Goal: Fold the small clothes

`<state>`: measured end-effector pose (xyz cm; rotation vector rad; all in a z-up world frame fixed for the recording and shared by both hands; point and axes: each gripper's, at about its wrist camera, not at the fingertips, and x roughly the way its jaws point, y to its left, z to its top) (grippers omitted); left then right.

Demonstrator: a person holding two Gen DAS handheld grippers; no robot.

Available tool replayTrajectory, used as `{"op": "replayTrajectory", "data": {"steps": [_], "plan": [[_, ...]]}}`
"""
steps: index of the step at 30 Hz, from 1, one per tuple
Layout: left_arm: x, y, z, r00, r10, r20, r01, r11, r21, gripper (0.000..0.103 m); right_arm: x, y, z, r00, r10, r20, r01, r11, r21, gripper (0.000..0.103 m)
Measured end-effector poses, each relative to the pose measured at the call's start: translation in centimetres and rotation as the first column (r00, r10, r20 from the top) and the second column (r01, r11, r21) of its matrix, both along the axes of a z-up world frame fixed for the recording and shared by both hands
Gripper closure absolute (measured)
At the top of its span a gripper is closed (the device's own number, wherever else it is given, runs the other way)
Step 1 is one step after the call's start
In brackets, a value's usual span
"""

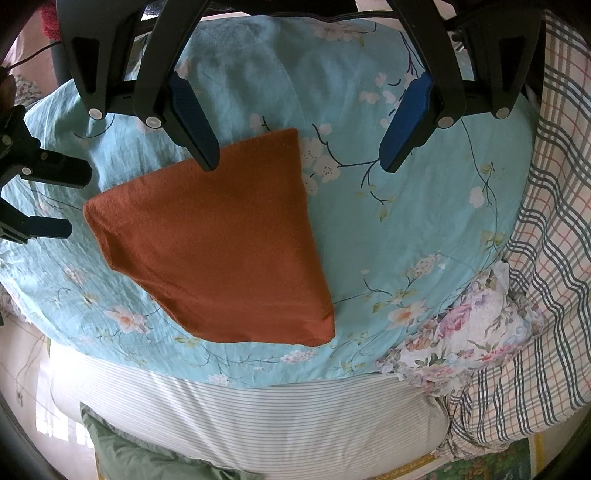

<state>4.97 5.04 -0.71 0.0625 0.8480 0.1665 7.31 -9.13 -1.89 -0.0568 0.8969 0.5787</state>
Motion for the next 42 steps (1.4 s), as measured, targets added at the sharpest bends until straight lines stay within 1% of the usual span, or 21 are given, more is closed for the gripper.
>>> {"op": "replayTrajectory", "data": {"steps": [11, 42], "plan": [[-0.08, -0.14, 0.04, 1.000, 0.002, 0.001, -0.002, 1.000, -0.002, 0.014, -0.43, 0.69, 0.02, 1.000, -0.001, -0.001, 0.001, 1.000, 0.002, 0.000], [-0.19, -0.29, 0.14, 1.000, -0.003, 0.003, 0.003, 1.000, -0.006, 0.014, -0.48, 0.77, 0.08, 1.000, -0.005, -0.001, 0.005, 1.000, 0.004, 0.000]]}}
